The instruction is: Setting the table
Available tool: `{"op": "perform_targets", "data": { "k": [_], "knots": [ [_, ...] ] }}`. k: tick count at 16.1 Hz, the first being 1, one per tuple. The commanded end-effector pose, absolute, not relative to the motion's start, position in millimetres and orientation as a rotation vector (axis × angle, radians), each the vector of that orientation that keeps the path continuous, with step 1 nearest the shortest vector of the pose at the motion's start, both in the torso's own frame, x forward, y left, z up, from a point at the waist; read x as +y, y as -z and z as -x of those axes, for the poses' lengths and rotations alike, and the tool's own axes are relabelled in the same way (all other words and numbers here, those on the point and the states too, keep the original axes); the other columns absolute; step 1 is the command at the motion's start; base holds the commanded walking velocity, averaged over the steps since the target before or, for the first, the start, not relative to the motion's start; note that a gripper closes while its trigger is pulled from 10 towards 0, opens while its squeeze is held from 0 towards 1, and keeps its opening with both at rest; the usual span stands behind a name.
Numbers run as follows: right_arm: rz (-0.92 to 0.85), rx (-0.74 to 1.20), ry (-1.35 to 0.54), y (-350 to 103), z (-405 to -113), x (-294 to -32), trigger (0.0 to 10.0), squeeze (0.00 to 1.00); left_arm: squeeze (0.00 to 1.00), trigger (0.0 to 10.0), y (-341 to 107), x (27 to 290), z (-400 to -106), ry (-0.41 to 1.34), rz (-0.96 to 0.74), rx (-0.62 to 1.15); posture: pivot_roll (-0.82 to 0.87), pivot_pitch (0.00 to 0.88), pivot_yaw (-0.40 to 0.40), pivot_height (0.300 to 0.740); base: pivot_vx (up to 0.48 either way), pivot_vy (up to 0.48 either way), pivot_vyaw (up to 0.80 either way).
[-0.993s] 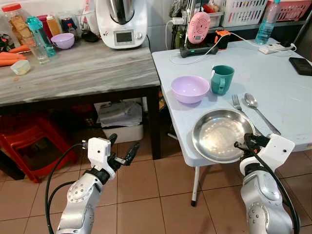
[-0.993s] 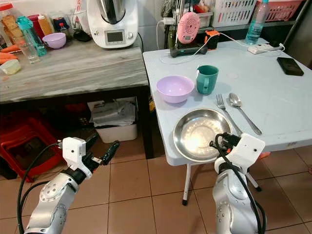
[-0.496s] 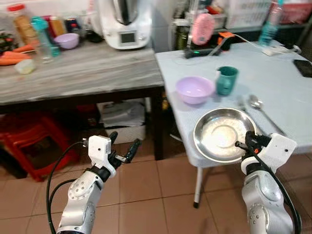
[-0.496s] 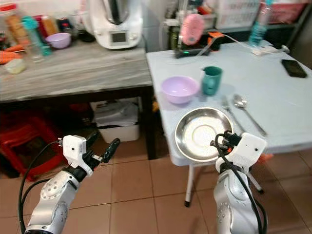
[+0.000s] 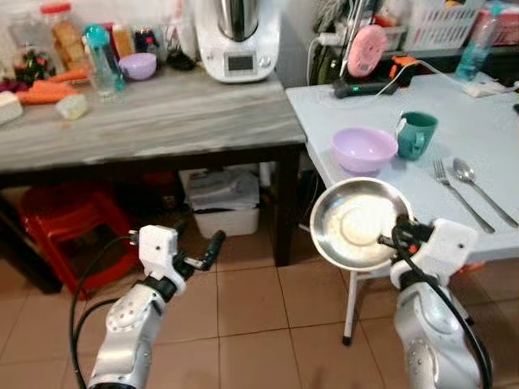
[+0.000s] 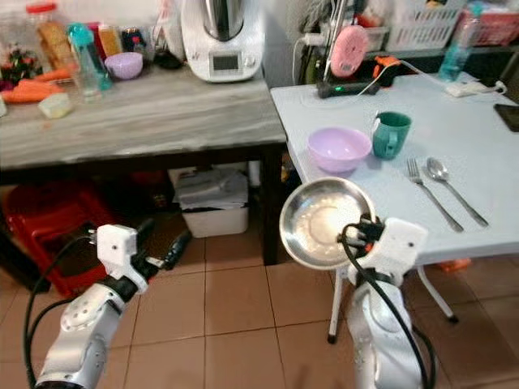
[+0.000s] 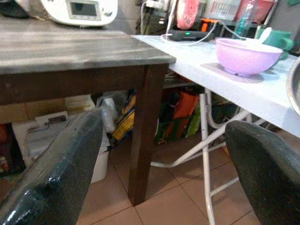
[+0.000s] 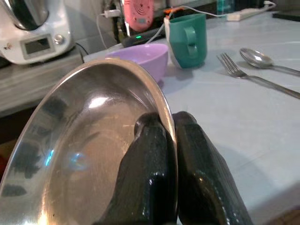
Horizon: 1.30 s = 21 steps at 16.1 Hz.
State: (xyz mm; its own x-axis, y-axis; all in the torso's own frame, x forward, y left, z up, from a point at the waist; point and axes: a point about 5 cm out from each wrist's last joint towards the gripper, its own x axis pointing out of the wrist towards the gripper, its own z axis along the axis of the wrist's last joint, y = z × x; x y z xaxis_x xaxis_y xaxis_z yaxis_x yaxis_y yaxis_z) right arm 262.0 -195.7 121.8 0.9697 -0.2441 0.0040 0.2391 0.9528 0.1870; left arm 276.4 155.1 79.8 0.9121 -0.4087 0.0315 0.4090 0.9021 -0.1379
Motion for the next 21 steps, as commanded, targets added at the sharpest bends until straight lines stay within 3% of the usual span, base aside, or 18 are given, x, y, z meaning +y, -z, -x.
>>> {"op": "perform_targets", "data": {
  "k": [1,10,14,21],
  "knots": [
    [-0.183,-0.036,0.249,-123.2,-262.3,-197.6,10.0,0.00,0.00,10.0,-78.1,156.8,-276.5,0.407,0.130,0.005,-0.02,0.000,0.071,0.740,0.000,0.409,0.48],
    [-0.177,-0.052,0.257,-124.1,-261.7,-198.8,10.0,0.00,0.00,10.0,-78.5,159.1,-281.0,0.387,0.111,0.001,-0.02,0.000,0.081,0.740,0.000,0.407,0.48],
    [-0.176,-0.051,0.272,-123.0,-259.7,-200.1,10.0,0.00,0.00,10.0,-77.6,158.7,-279.7,0.390,0.110,0.002,-0.02,0.000,0.085,0.740,0.000,0.317,0.00],
    [-0.161,-0.068,0.268,-124.9,-260.1,-201.8,10.0,0.00,0.00,10.0,-79.0,166.0,-278.4,0.369,0.084,-0.014,-0.02,0.000,0.080,0.740,0.037,0.000,0.00]
  ]
}}
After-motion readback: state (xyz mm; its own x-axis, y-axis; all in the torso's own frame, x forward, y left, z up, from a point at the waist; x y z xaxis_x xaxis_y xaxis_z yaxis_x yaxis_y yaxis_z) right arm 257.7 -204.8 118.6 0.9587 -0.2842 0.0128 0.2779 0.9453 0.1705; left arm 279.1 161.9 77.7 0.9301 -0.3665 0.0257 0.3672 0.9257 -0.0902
